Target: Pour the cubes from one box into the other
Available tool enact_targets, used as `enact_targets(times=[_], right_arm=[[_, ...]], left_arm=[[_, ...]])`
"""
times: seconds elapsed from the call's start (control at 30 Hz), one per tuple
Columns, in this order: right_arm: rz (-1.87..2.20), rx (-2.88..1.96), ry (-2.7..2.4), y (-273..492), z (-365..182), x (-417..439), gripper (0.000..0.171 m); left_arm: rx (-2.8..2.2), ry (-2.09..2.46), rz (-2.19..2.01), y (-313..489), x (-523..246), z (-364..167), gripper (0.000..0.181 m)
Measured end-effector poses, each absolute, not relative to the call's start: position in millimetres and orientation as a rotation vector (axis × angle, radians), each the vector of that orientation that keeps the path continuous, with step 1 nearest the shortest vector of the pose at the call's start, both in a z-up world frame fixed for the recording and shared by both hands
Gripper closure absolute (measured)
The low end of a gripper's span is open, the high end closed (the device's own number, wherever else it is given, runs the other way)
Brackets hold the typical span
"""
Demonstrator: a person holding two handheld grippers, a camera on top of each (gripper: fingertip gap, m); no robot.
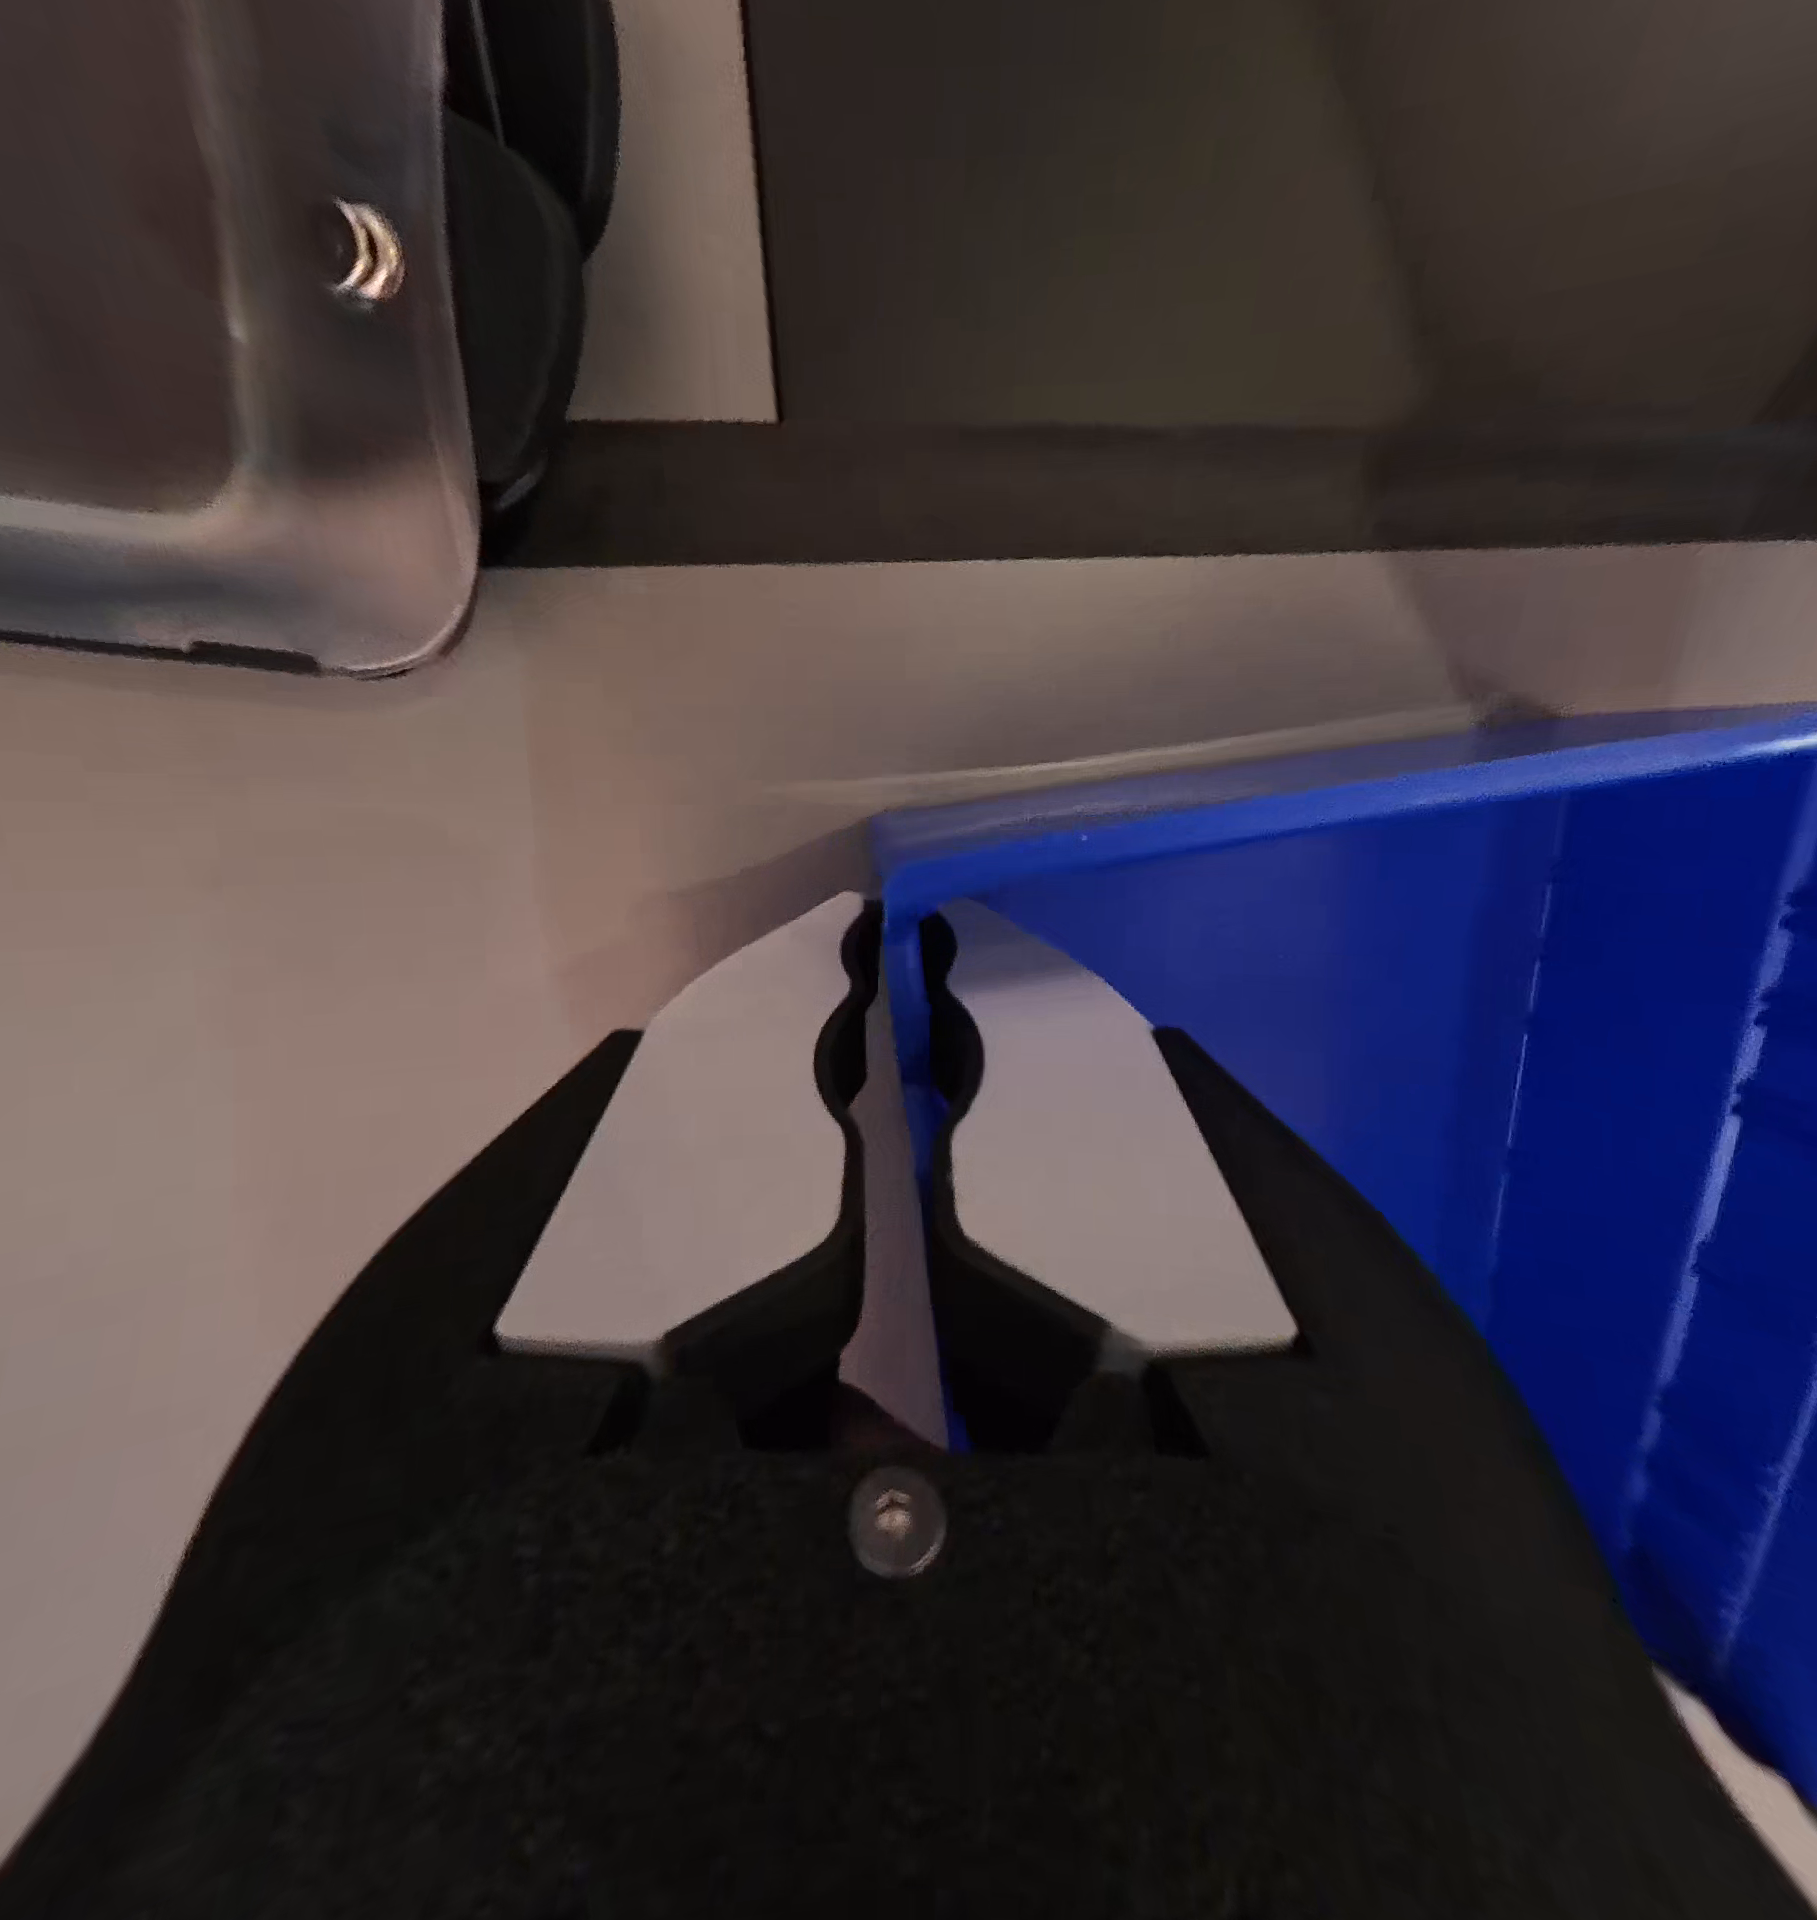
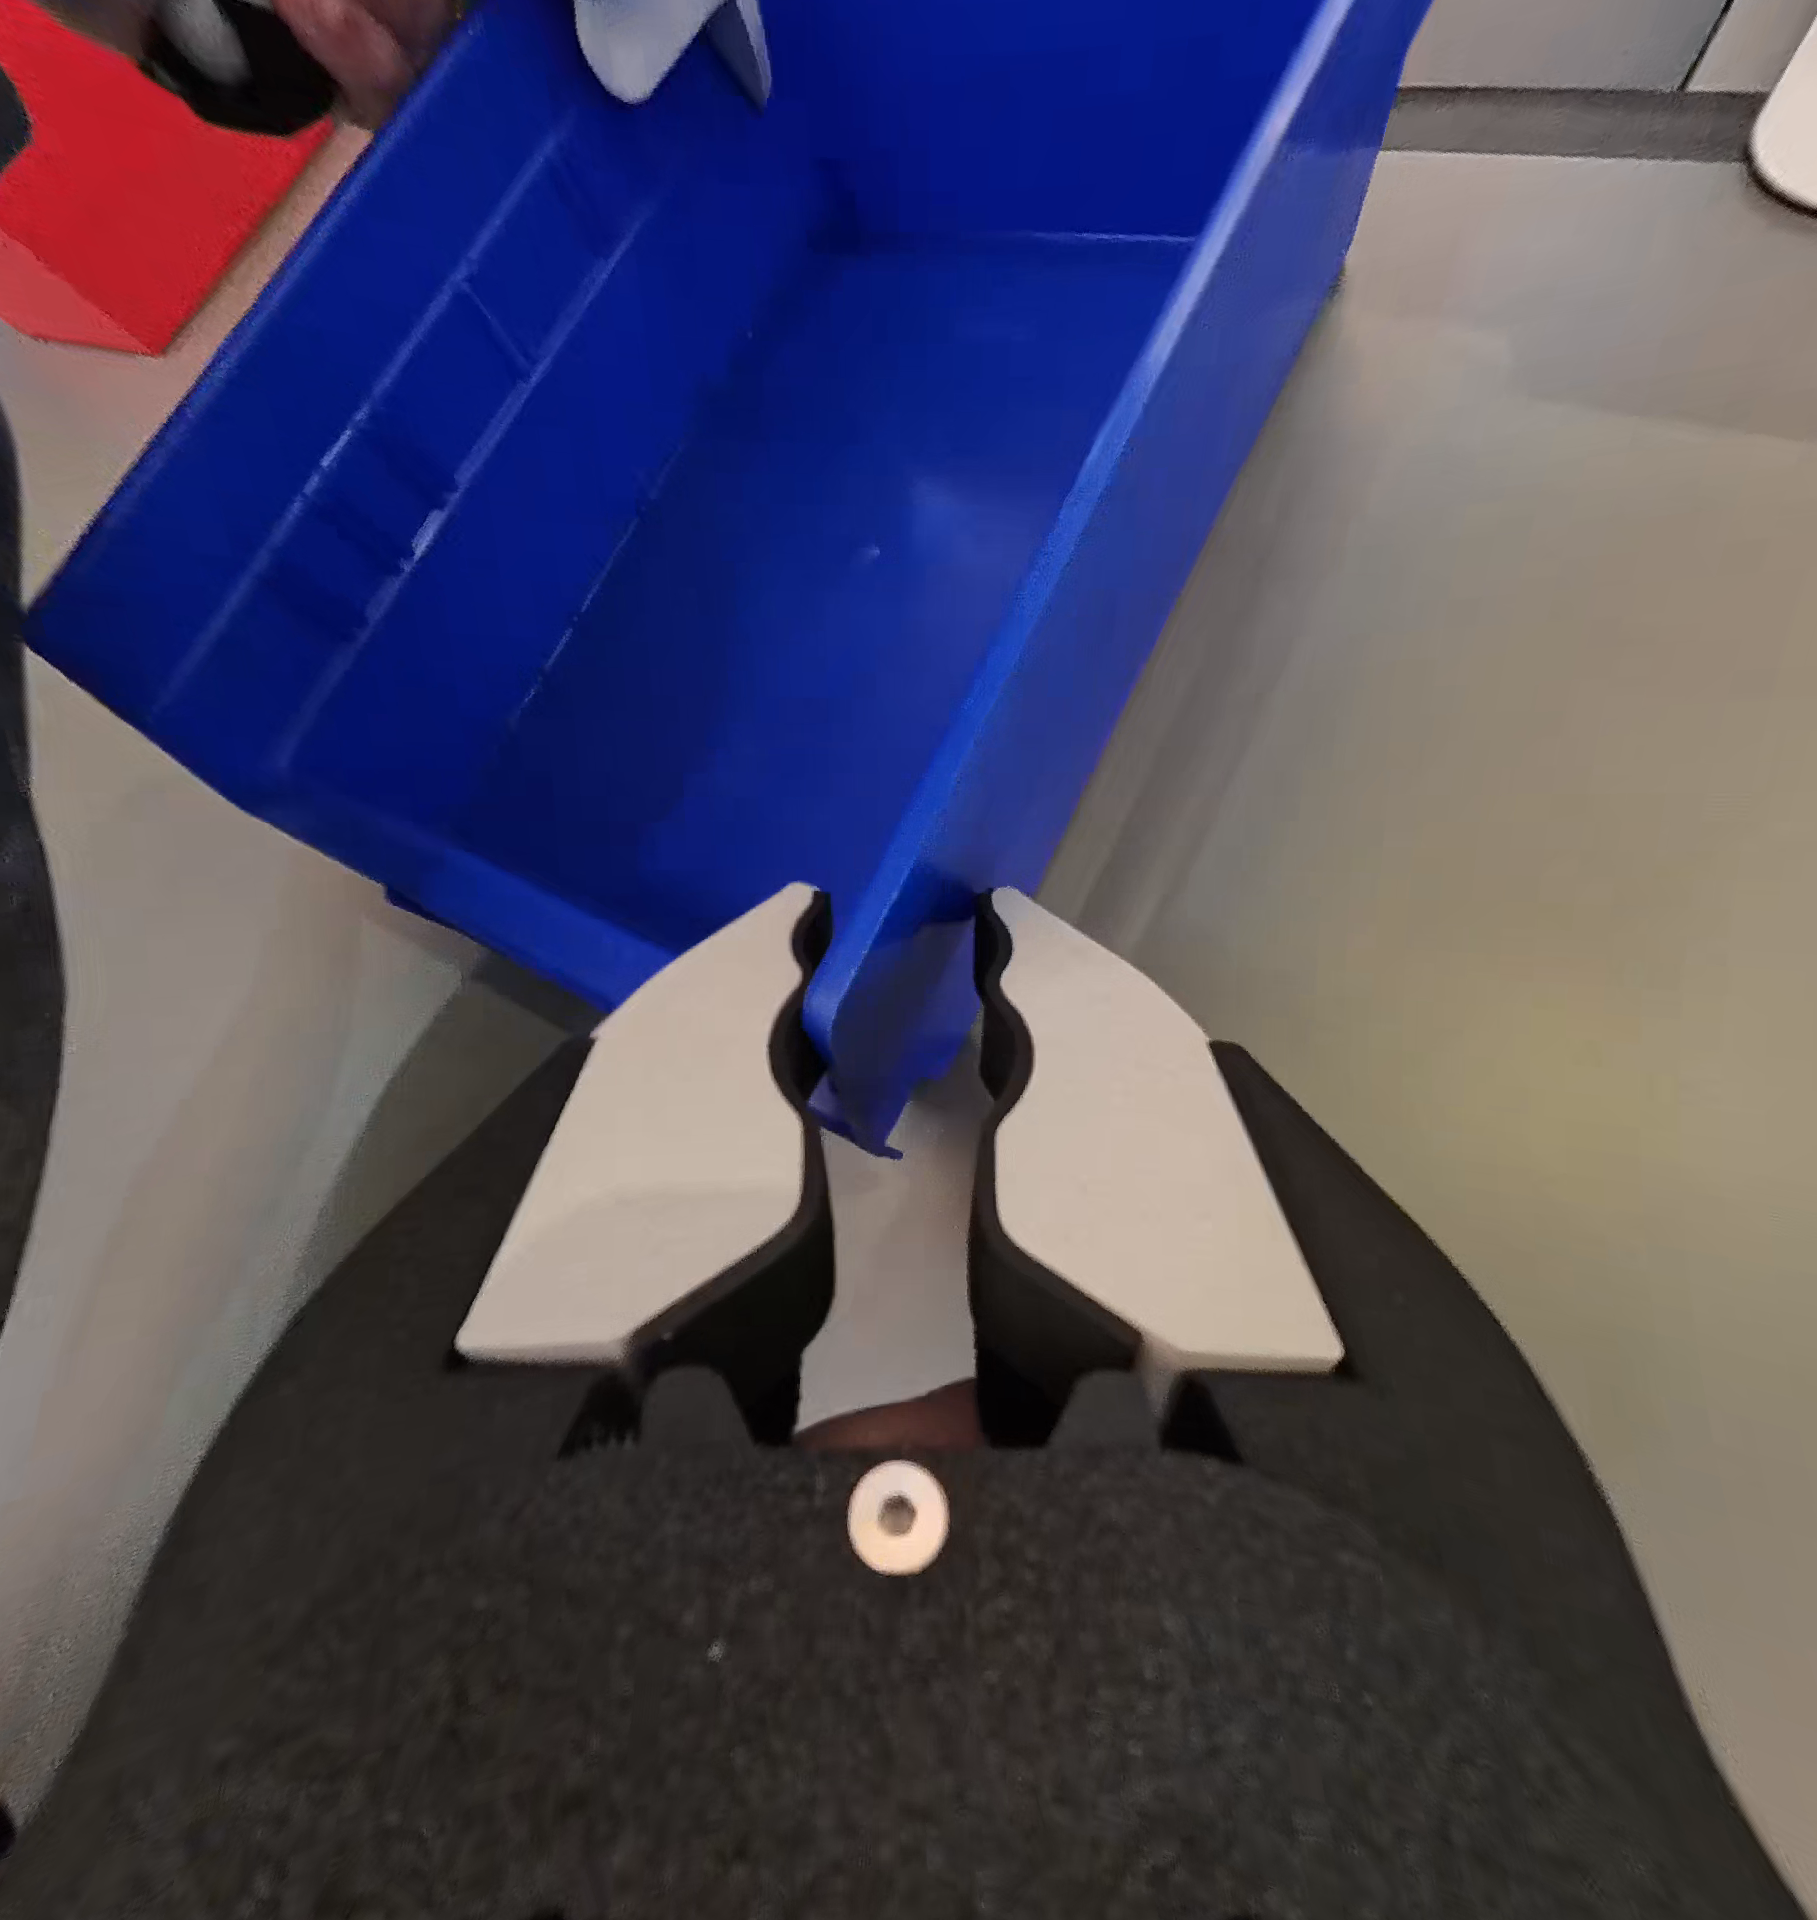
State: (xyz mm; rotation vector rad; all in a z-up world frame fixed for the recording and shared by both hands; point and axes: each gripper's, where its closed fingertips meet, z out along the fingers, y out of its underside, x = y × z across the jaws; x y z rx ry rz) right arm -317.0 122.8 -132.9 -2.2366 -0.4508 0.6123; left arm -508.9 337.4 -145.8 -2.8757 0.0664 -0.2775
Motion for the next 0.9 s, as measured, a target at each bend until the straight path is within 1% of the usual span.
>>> enact_targets(times=[0.07,0.1,0.13,0.23,0.3,0.33,0.37,0.4,0.43,0.47,0.53,0.57,0.67,0.73,0.8,0.87,0.9], right_arm=[[0.668,-2.244,-0.429,125.1,-132.3,-316.1,0.145],[0.697,-2.241,-0.42,123.8,-131.2,-316.9,0.144],[0.723,-2.233,-0.404,121.8,-128.9,-317.4,0.143],[0.779,-2.149,-0.397,109.3,-110.9,-316.3,0.141],[0.822,-2.101,-0.412,92.4,-96.3,-316.4,0.132],[0.87,-2.076,-0.439,77.4,-88.8,-320.2,0.119],[0.902,-2.039,-0.538,57.5,-82.0,-324.6,0.133],[0.778,-2.019,-0.585,51.0,-77.2,-312.2,0.144],[0.581,-1.974,-0.515,58.0,-65.2,-284.7,0.136],[0.49,-1.899,-0.481,58.0,-46.7,-260.8,0.141],[0.542,-1.821,-0.487,39.4,-18.9,-228.0,0.142],[0.567,-1.814,-0.525,27.1,-13.4,-212.2,0.141],[0.441,-1.782,-0.583,-1.5,-12.3,-139.6,0.137],[0.305,-1.781,-0.572,-19.1,-24.8,-77.3,0.137],[0.153,-1.804,-0.48,-35.1,-45.7,-3.9,0.137],[0.067,-1.832,-0.319,-55.9,-73.3,69.6,0.138],[0.047,-1.82,-0.281,-64.5,-86.4,98.8,0.138]], left_arm=[[-2.893,0.117,-0.232,332.1,-517.4,-141.6,0.174],[-2.882,0.117,-0.222,330.7,-520.5,-135.8,0.171],[-2.858,0.104,-0.225,330.0,-522.4,-127.2,0.166],[-2.753,0.067,-0.252,326.0,-523.1,-89.3,0.162],[-2.665,0.068,-0.261,318.8,-517.6,-58.1,0.158],[-2.611,0.081,-0.274,312.0,-510.8,-41.7,0.157],[-2.551,0.093,-0.303,302.0,-500.8,-25.6,0.157],[-2.492,0.093,-0.349,287.9,-488.0,-11.1,0.157],[-2.438,0.094,-0.413,268.2,-472.4,2.1,0.156],[-2.379,0.11,-0.485,243.4,-455.1,14.7,0.155],[-2.248,0.156,-0.587,181.6,-424.2,32.7,0.153],[-2.183,0.175,-0.621,146.2,-411.3,36.3,0.152],[-2.029,0.131,-0.684,43.9,-384.0,19.0,0.152],[-2.009,0.025,-0.716,-12.0,-371.2,-17.5,0.152],[-2.033,-0.104,-0.688,-55.4,-365.6,-65.7,0.151],[-2.059,-0.209,-0.549,-85.1,-374.4,-108.0,0.148],[-2.077,-0.242,-0.481,-93.6,-380.6,-118.2,0.148]])
